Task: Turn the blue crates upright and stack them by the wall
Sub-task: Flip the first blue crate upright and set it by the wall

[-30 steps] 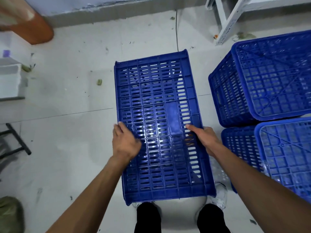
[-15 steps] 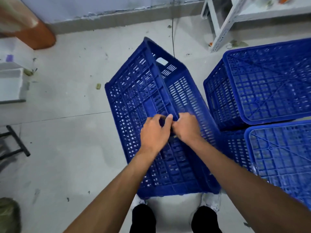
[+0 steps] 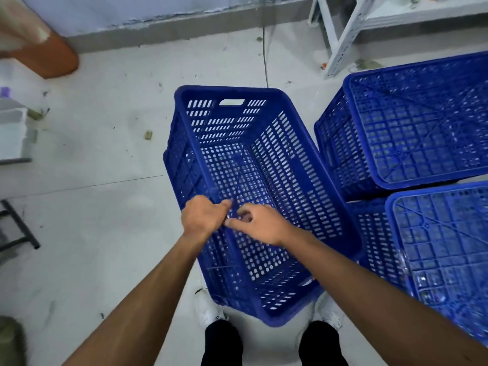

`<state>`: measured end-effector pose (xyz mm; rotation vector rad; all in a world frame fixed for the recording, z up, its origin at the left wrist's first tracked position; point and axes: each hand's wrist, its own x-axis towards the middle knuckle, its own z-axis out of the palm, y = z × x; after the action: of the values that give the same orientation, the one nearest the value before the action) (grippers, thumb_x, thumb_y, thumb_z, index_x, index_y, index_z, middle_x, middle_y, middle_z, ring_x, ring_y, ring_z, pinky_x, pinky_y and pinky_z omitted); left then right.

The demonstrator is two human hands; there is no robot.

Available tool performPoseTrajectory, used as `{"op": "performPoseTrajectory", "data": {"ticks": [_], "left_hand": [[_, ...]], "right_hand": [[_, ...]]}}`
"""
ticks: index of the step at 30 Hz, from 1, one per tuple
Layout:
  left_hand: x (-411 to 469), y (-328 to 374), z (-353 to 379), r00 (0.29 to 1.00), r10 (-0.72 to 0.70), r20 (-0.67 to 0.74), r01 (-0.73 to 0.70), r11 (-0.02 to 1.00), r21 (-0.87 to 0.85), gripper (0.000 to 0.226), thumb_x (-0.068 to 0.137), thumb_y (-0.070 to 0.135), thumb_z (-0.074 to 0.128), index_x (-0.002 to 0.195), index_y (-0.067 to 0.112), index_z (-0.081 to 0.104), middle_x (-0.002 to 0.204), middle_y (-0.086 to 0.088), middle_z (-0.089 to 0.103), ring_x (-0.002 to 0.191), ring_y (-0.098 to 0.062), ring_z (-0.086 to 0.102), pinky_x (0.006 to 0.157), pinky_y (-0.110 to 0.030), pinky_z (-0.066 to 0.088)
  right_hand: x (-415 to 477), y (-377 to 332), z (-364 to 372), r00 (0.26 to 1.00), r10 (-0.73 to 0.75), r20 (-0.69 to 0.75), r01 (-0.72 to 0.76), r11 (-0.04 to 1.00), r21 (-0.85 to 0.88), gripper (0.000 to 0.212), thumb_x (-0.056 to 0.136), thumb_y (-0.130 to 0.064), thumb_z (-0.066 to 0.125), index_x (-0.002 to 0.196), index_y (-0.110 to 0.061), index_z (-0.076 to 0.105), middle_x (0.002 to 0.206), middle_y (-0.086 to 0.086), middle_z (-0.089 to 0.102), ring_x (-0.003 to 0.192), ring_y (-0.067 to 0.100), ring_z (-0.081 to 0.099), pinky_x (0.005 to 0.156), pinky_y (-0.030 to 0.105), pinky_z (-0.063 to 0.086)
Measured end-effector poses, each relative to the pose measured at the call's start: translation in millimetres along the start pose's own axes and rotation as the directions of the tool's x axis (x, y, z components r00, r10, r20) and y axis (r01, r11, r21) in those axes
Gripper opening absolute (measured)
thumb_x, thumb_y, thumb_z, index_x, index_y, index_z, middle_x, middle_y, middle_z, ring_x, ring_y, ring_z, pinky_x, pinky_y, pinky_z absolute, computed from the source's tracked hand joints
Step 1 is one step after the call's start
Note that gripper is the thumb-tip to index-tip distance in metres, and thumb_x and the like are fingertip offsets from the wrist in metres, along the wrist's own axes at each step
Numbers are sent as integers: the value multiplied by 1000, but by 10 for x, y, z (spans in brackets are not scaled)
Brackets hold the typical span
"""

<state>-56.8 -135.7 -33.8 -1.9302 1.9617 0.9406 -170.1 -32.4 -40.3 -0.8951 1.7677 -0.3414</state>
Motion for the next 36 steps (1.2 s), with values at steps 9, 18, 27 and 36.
{"op": "performPoseTrajectory", "data": {"ticks": [9, 18, 27, 36], "left_hand": [[502, -858, -8, 996, -80, 29, 79, 996, 42, 40, 90, 38, 62, 112, 5, 67, 113, -18, 71, 100, -40, 68, 88, -41, 56], [1148, -1429, 4, 985, -165, 47, 164, 986, 38, 28, 92, 23, 59, 110, 2, 65, 104, -17, 68, 89, -35, 64, 82, -41, 56], [1509, -1802, 223, 975, -214, 57, 218, 973, -70, 36, 93, 20, 59, 124, 2, 61, 118, -20, 68, 95, -35, 63, 90, -45, 55], [1475, -1704, 44, 961, -244, 129, 271, 923, -274, 33, 90, 19, 61, 123, 18, 55, 111, -10, 66, 94, -32, 66, 96, -44, 54]], "right_hand": [[283, 974, -427, 958, 201, -205, -257, 919, -300, 61, 96, -49, 53, 144, -14, 38, 141, 7, 52, 118, 29, 57, 95, 45, 48], [703, 1205, -320, 852, 127, -508, -348, 862, -368, 43, 93, -18, 61, 131, -11, 42, 125, 8, 44, 108, 26, 50, 71, 36, 40], [1204, 1296, -63, 786, 220, -578, -337, 936, -102, 21, 103, -33, 45, 100, -13, 38, 87, 9, 57, 70, 28, 52, 61, 34, 37], [1297, 1034, -185, 739, 408, -535, -333, 913, 236, 18, 101, -31, 48, 102, -14, 51, 93, 4, 58, 81, 27, 57, 72, 35, 45]]}}
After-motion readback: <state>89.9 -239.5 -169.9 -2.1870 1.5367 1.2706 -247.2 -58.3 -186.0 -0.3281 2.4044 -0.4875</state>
